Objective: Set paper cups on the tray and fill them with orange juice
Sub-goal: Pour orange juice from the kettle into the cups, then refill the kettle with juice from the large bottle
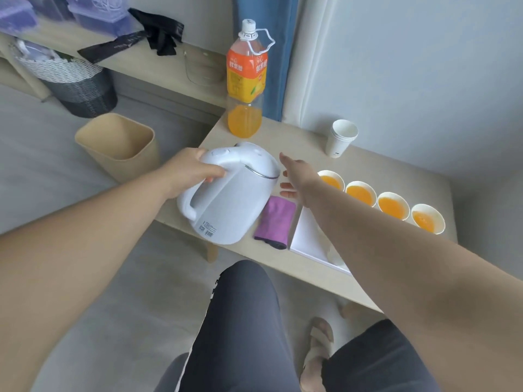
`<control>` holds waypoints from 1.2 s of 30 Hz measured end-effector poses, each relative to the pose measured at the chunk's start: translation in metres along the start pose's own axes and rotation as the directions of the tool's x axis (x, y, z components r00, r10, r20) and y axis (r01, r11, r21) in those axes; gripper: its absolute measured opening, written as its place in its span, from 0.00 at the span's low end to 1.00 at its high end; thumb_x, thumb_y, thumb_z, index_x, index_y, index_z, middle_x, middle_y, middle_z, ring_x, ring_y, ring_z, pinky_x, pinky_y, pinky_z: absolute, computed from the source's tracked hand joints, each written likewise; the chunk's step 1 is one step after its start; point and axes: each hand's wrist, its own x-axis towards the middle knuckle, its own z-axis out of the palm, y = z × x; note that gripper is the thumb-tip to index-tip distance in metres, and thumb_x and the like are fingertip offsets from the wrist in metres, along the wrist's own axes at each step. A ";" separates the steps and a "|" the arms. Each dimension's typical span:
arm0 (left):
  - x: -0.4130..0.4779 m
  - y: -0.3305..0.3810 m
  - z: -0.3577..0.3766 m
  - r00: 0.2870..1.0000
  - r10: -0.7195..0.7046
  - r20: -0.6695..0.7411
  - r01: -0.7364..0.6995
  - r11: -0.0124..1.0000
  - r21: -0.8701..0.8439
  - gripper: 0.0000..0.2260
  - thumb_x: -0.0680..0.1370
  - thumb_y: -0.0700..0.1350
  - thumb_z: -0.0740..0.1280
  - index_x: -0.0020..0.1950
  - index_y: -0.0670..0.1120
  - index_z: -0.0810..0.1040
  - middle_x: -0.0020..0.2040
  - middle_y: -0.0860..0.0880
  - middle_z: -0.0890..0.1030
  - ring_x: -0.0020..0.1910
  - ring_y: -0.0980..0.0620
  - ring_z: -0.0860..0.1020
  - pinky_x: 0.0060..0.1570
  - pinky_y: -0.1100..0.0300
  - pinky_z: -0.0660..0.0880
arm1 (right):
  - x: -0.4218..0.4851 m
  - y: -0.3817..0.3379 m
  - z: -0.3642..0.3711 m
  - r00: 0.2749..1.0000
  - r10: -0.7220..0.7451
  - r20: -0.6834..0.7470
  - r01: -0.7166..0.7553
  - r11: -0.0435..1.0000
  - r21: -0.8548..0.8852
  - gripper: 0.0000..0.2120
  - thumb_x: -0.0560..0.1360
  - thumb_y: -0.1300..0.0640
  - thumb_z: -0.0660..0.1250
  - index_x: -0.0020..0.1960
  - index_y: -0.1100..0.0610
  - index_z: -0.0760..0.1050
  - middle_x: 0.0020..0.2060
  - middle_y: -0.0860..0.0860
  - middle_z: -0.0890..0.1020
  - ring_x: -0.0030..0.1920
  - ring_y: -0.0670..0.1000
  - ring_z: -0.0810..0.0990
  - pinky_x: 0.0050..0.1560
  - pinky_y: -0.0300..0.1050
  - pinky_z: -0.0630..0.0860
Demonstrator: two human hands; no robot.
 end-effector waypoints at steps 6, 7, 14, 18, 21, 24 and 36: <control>0.020 -0.020 -0.015 0.996 -0.012 0.091 0.011 1.000 0.008 0.12 0.70 0.38 0.69 0.49 0.52 0.77 0.44 0.55 0.80 0.45 0.56 0.77 0.44 0.63 0.71 | 0.030 0.000 0.019 0.999 0.017 0.029 -0.020 0.996 0.085 0.23 0.79 0.39 0.53 0.64 0.54 0.71 0.55 0.50 0.77 0.58 0.54 0.76 0.54 0.50 0.77; 0.025 -0.023 -0.015 0.997 -0.012 0.073 0.010 0.999 0.033 0.13 0.72 0.36 0.68 0.50 0.52 0.75 0.43 0.54 0.78 0.42 0.57 0.75 0.41 0.63 0.69 | 0.033 0.001 0.021 0.999 0.020 0.033 -0.024 0.993 0.113 0.22 0.80 0.40 0.53 0.62 0.54 0.72 0.51 0.50 0.78 0.56 0.54 0.77 0.52 0.48 0.77; 0.056 -0.045 -0.016 0.998 -0.036 -0.044 0.039 0.997 0.069 0.11 0.74 0.32 0.65 0.46 0.47 0.69 0.40 0.51 0.71 0.39 0.52 0.68 0.35 0.59 0.63 | 0.044 0.007 0.027 1.000 0.002 0.022 -0.005 0.991 0.135 0.25 0.79 0.40 0.51 0.63 0.56 0.74 0.52 0.52 0.78 0.58 0.53 0.77 0.58 0.53 0.77; 0.066 -0.053 -0.012 0.993 -0.024 -0.116 0.033 0.997 0.074 0.10 0.76 0.33 0.62 0.53 0.45 0.67 0.40 0.51 0.70 0.38 0.54 0.68 0.34 0.59 0.63 | 0.044 0.015 0.031 1.000 -0.007 0.029 0.002 0.983 0.183 0.24 0.80 0.40 0.53 0.65 0.56 0.72 0.56 0.52 0.78 0.60 0.52 0.76 0.59 0.55 0.76; 0.067 -0.056 -0.010 0.990 0.024 -0.137 -0.006 0.991 0.132 0.15 0.74 0.33 0.61 0.60 0.42 0.70 0.47 0.48 0.73 0.45 0.46 0.72 0.38 0.57 0.68 | 0.043 0.021 0.033 1.000 -0.001 0.023 -0.005 0.971 0.241 0.22 0.80 0.41 0.53 0.62 0.55 0.72 0.54 0.52 0.77 0.61 0.52 0.75 0.60 0.53 0.76; 0.053 -0.049 -0.001 0.968 0.174 -0.181 -0.121 0.954 0.273 0.26 0.74 0.34 0.61 0.72 0.48 0.67 0.69 0.45 0.65 0.67 0.44 0.66 0.64 0.52 0.68 | 0.038 0.025 0.035 1.000 0.003 0.027 -0.011 0.958 0.286 0.20 0.80 0.42 0.53 0.59 0.55 0.73 0.52 0.51 0.75 0.61 0.52 0.75 0.54 0.47 0.77; 0.023 -0.022 0.025 0.966 0.256 -0.028 -0.163 0.690 0.705 0.30 0.76 0.41 0.61 0.76 0.57 0.58 0.78 0.50 0.51 0.78 0.45 0.45 0.75 0.45 0.46 | 0.020 0.022 0.034 0.999 0.016 0.041 -0.026 0.963 0.268 0.19 0.80 0.41 0.53 0.55 0.54 0.74 0.56 0.51 0.77 0.61 0.50 0.76 0.53 0.46 0.74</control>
